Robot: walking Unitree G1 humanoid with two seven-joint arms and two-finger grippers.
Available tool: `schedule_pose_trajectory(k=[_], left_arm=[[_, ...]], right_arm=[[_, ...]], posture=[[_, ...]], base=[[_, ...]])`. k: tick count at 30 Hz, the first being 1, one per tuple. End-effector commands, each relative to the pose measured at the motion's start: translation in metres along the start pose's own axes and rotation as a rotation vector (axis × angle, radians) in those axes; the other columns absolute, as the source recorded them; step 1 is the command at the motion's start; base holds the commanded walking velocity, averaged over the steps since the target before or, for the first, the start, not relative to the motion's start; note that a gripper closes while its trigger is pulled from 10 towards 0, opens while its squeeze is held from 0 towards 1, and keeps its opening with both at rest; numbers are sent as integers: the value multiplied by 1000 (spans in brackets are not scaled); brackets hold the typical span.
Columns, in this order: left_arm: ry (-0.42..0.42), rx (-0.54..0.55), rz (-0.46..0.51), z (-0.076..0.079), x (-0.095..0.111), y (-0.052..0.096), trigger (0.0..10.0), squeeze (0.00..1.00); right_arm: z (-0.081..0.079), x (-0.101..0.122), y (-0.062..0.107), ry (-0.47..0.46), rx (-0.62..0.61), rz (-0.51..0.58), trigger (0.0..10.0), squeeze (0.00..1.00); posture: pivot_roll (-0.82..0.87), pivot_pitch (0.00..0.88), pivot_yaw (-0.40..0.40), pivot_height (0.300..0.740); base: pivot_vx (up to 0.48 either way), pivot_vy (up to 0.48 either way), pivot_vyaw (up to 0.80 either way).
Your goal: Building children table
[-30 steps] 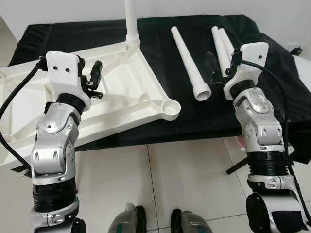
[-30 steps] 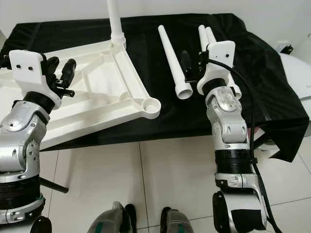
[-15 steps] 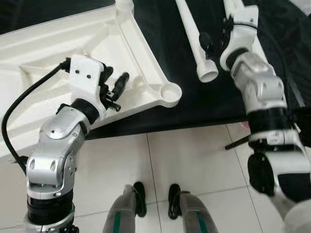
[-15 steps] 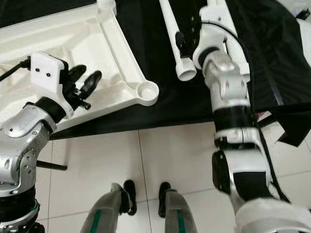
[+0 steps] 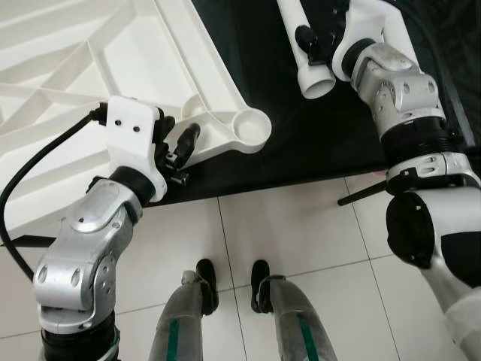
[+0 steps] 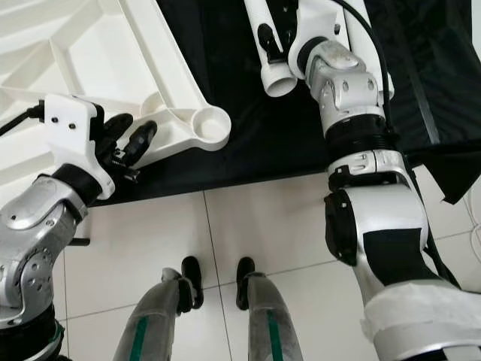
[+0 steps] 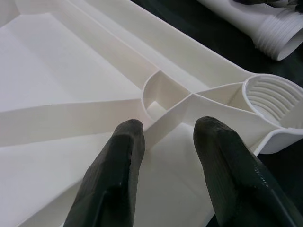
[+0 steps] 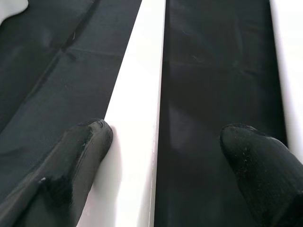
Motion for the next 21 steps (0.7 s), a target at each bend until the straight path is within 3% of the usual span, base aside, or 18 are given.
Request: schedule_pose_trajectory(k=[1,6,11,18,21], left_arm=[[17,-6,-33,4,-7,4,10000,0],[29,5,-33,5,-7,6,10000,0],[34,17,-27,5,-5,7,10000,0],[43,26,-29,6,-4,6,10000,0],[48,31,-27,7,-3,6,10000,0]], right_arm=[[-7,-21,-1,-16,24,-67,10000,0],[-6,4,-4,-95,50,8,10000,0],[-2,20,-5,-118,58,48,10000,0],[2,32,-6,-140,61,104,10000,0],[5,31,-6,-152,50,77,10000,0]], posture=[[28,491,-60,740],[33,481,-69,740],[29,476,-75,740],[33,473,-79,740],[32,473,-79,740]], base=[[0,0,0],[0,0,0],[0,0,0],[0,0,0],[0,0,0]])
Point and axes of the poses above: a point about 5 cm out from each wrist's last joint towards the gripper, its own y axis pointing back from the gripper into the wrist, its own x axis along the axis of the wrist's last joint, z = x × y, the point moved 5 cm from there along -y, pointing out of the wrist towards the gripper, and after that the axes turned 9 degrees about y, right-handed, at the moved point
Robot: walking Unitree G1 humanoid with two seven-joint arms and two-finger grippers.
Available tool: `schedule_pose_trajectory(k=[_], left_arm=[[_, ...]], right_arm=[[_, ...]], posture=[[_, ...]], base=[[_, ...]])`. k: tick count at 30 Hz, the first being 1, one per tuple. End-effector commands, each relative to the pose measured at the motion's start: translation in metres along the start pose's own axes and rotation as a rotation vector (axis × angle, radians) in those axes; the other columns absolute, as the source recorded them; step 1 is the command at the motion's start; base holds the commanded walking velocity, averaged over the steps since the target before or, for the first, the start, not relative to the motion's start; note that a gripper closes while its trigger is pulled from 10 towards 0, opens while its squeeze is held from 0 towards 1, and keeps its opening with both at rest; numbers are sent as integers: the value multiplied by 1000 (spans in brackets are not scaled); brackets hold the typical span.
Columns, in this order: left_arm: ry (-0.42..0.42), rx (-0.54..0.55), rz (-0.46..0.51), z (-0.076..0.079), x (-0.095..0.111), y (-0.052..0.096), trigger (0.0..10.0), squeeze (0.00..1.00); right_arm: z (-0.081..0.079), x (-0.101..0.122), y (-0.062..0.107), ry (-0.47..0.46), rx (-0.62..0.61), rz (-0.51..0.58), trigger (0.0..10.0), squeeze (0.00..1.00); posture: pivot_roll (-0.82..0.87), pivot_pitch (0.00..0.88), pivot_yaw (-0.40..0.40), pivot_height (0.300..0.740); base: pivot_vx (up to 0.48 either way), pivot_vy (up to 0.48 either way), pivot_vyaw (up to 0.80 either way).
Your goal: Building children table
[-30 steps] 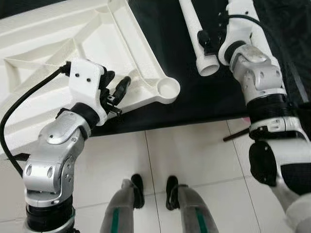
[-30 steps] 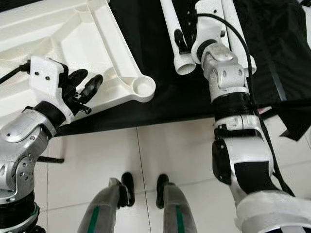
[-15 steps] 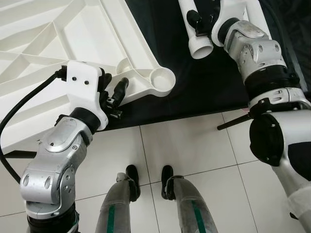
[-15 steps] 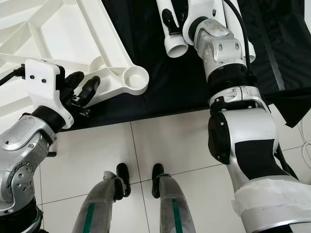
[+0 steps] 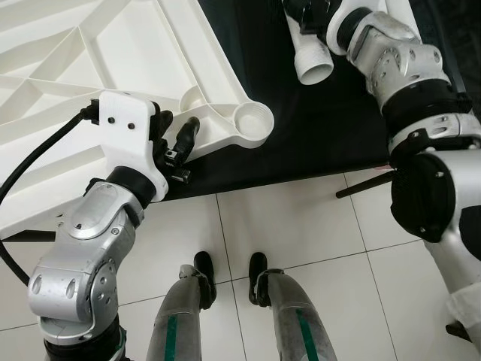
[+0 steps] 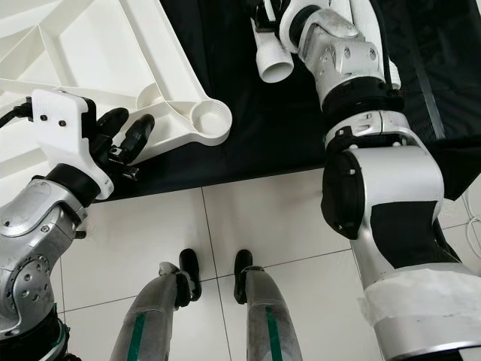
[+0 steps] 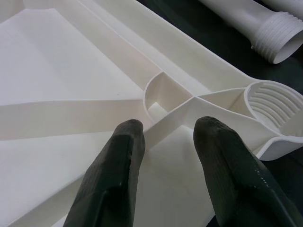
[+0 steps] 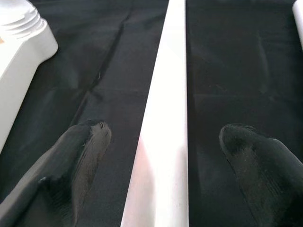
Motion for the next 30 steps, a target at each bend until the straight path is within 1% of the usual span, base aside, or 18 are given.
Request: schedule_pose_trajectory(k=[1,2,6,8,11,12,13,14,15,19,21,23,25,26,28,29,30], left_arm=[[25,3,-56,1,-12,2,10000,0],[26,5,-56,1,-12,2,10000,0],[27,6,-56,1,-12,2,10000,0],[30,8,-53,2,-11,2,10000,0],[30,10,-53,3,-11,2,10000,0],[33,13,-51,3,-11,3,10000,0],[33,13,-51,3,-11,3,10000,0],[35,16,-50,3,-11,3,10000,0],[37,20,-50,3,-11,3,10000,0],[40,26,-50,4,-11,3,10000,0],[45,30,-50,4,-11,4,10000,0],[46,34,-49,4,-11,5,10000,0],[48,43,-49,3,-11,5,10000,0],[48,43,-49,3,-11,5,10000,0],[50,49,-47,2,-11,6,10000,0],[50,49,-47,2,-11,6,10000,0],[52,50,-46,2,-11,6,10000,0]], right_arm=[[4,-4,1,-25,-7,-27,10000,0],[3,-5,0,-12,-16,-40,10000,0],[2,-6,-1,-10,-14,-50,10000,0],[-4,-12,-3,43,-19,-102,10000,0],[-8,-16,-3,50,-10,-123,10000,0],[-12,-19,-4,51,10,-135,10000,0],[-12,-19,-4,51,10,-135,10000,0],[-16,-22,-4,51,27,-140,10000,0],[-20,-26,-4,32,45,-150,10000,0],[-25,-31,-5,12,62,-161,10000,0],[-30,-36,-5,-6,74,-183,10000,0],[-31,-37,-5,3,74,-190,10000,0],[-33,-42,-5,-26,72,-218,10000,0],[-33,-42,-5,-26,72,-218,10000,0],[-31,-56,-2,-59,33,-305,10000,0],[-31,-56,-2,-59,33,-305,10000,0],[-29,-61,0,-64,16,-337,10000,0]], posture=[[31,471,-80,740],[30,472,-83,740],[30,472,-83,740],[26,476,-91,740],[26,476,-94,740],[27,478,-98,740],[27,478,-98,740],[27,478,-102,740],[28,479,-106,740],[28,482,-113,740],[29,481,-117,740],[31,481,-122,740],[31,483,-126,740],[31,483,-126,740],[30,481,-130,740],[30,481,-130,740],[30,481,-130,740]], base=[[0,0,0],[0,0,0],[0,0,0],[0,0,0],[0,0,0],[0,0,0],[0,0,0],[0,0,0],[0,0,0],[0,0,0],[0,0,0],[0,0,0],[0,0,0],[0,0,0],[0,0,0],[0,0,0],[0,0,0]])
Point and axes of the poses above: a point about 5 cm out from each wrist's last joint towards the gripper, its own y axis pointing back from the gripper into the wrist, its own x axis along the axis of the wrist's last joint, z = x × y, the point moved 5 cm from there along -y, pointing out of the wrist towards the gripper, and after that the axes turned 9 degrees about y, right-handed, at the moved point
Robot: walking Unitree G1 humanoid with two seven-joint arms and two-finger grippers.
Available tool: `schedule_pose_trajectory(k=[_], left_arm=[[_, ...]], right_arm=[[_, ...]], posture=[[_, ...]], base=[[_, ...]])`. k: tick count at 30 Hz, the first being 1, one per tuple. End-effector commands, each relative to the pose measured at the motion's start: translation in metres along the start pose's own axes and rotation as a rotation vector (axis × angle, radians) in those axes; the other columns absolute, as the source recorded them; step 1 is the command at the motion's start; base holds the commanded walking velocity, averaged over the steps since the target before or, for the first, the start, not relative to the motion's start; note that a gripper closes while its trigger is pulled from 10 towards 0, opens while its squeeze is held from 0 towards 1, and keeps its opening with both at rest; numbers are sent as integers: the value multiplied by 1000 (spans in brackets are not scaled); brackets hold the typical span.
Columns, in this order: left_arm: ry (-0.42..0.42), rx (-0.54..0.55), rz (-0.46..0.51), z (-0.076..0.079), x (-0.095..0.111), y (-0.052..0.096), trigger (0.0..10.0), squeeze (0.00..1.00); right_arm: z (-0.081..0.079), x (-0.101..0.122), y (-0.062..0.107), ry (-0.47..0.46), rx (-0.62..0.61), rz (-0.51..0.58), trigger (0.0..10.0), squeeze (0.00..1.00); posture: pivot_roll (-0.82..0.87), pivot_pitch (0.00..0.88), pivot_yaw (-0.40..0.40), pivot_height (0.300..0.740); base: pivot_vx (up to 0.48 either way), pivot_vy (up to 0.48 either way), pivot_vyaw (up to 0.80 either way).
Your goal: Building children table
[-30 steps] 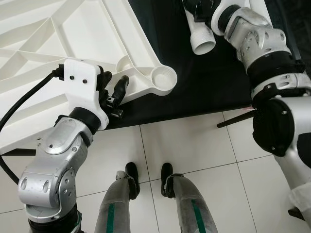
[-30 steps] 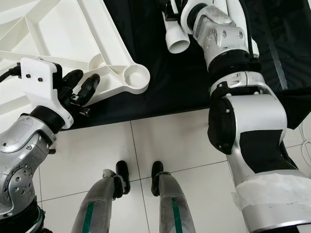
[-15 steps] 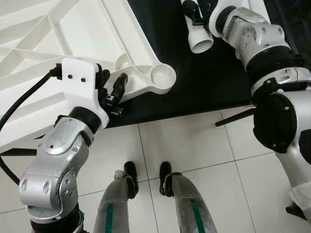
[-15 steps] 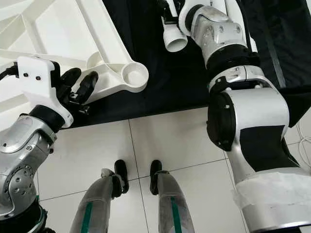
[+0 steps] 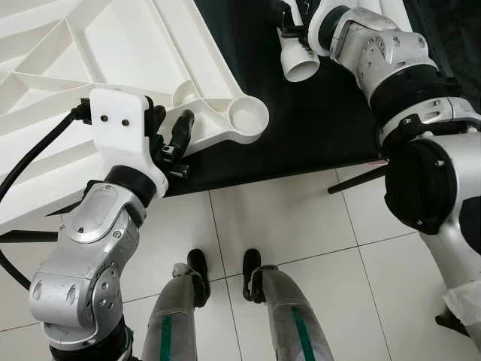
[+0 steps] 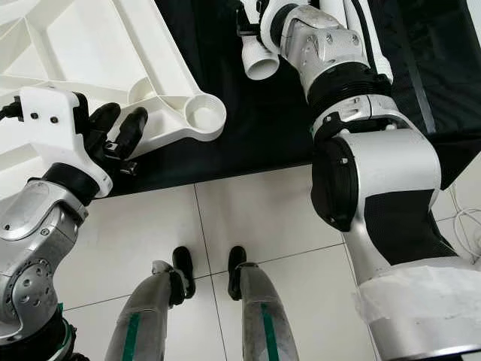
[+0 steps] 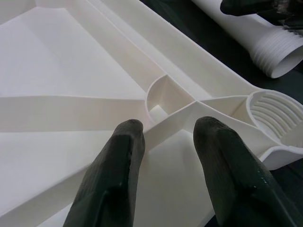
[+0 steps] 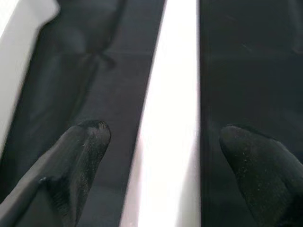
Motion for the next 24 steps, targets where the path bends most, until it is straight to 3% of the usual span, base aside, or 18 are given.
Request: schedule_pose_trajectory(k=[1,6,16,17,19,20,23,24], left_arm=[[20,2,-68,0,-14,3,10000,0],[31,7,-64,1,-15,3,10000,0],[41,3,-61,4,-15,2,10000,0],[41,3,-61,4,-15,2,10000,0],[41,4,-60,4,-15,2,10000,0],[41,4,-60,4,-15,2,10000,0],[41,5,-60,5,-15,2,10000,0],[43,4,-56,5,-15,2,10000,0]], right_arm=[[-2,-44,-1,-41,-6,-160,10000,0],[7,-59,3,-37,-60,-255,10000,0],[5,-76,8,-101,-59,-354,10000,0],[4,-81,9,-120,-53,-376,6275,0],[3,-82,9,-134,-57,-383,5804,0],[2,-86,10,-160,-63,-400,0,0],[2,-88,11,-177,-68,-412,0,0],[1,-93,12,-244,-81,-439,0,0]], posture=[[30,481,-130,740],[20,475,-134,740],[17,470,-135,740],[20,466,-138,740],[20,466,-138,740],[21,461,-141,740],[21,461,-141,740],[23,456,-141,740]], base=[[0,0,0],[0,0,0],[0,0,0],[0,0,0],[0,0,0],[0,0,0],[0,0,0],[0,0,0]])
Point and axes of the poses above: a point about 5 cm out from each wrist's last joint towards the gripper, its own y axis pointing back from the gripper into the wrist, its own x axis along the axis of the wrist's last joint, z = x × y, the point moved 5 cm from there along -y, pointing out of the wrist towards the gripper, and after that the axes turned 9 degrees about y, right-handed, at the moved point
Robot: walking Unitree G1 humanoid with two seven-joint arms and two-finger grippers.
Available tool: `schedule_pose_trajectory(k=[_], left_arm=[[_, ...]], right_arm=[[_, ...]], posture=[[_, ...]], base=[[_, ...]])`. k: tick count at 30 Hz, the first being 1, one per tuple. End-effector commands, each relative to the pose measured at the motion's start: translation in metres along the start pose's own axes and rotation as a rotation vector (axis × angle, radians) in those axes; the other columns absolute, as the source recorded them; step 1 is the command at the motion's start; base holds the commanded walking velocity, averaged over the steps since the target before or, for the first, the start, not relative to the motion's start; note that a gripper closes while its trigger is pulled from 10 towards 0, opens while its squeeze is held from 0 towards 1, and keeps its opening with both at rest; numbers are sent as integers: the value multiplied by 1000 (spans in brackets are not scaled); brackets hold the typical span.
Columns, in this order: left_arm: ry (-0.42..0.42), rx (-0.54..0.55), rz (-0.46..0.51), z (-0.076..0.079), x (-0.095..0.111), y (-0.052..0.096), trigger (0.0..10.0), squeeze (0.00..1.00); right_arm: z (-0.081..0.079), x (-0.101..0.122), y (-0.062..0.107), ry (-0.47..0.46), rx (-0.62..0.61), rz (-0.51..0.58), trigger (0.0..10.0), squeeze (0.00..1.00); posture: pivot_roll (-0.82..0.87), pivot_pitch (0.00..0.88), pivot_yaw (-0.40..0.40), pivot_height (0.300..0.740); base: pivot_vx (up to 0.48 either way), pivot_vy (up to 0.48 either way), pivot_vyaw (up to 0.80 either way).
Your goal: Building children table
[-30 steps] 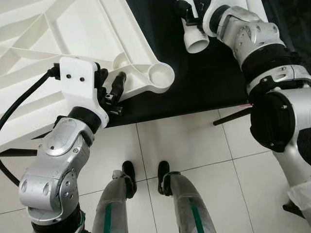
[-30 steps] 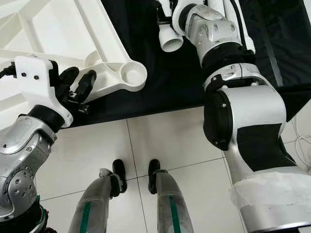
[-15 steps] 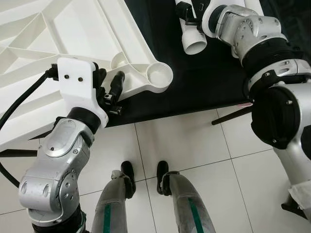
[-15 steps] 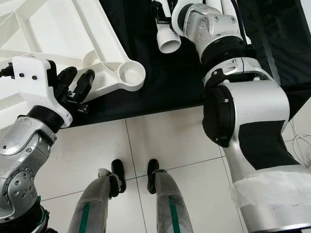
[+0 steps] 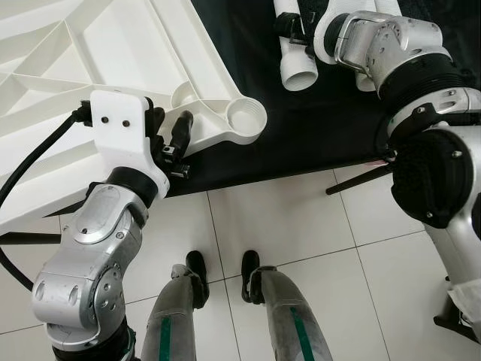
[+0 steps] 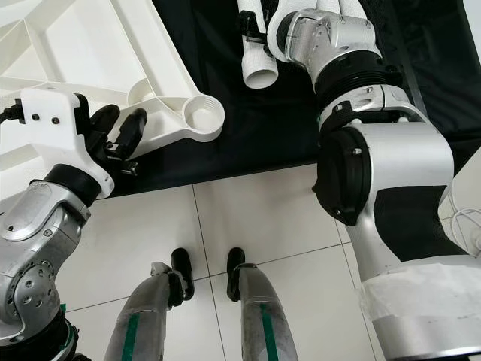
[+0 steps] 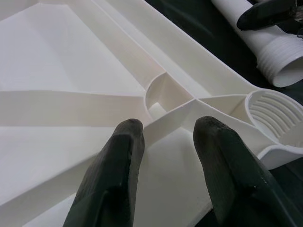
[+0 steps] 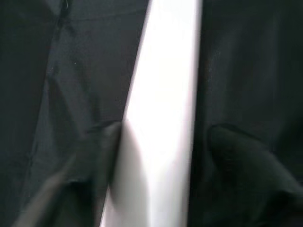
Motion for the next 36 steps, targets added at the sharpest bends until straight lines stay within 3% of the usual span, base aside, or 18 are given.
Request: schedule_pose_trajectory(k=[1,20,25,28,36], left_arm=[[21,-15,-61,4,-14,3,10000,0],[23,-9,-61,2,-14,2,10000,0],[23,-6,-62,1,-14,0,10000,0],[21,-15,-57,1,-13,-3,10000,0],[16,-27,-48,1,-11,-8,10000,0]], right_arm=[[4,-70,-7,-59,-23,-244,0,0],[11,-68,-5,-149,-67,-239,0,0],[8,-37,-4,-216,-11,-119,0,0],[4,4,4,-289,61,4,0,0],[-2,32,11,-295,116,93,0,0]], posture=[[23,456,-141,740],[16,466,-139,740],[16,458,-128,740],[13,446,-118,740],[9,431,-110,740]], base=[[0,0,0],[0,0,0],[0,0,0],[0,0,0],[0,0,0]])
Point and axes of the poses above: a point about 5 cm out from each wrist's last joint towards the gripper, its own y axis pointing back from the gripper into the wrist, its own x axis along the axis of the wrist's last joint, z = x × y, the point moved 5 cm from there along -y, pointing out of the wrist towards the gripper, and after that the axes turned 9 degrees about y, right-handed, at the moved point
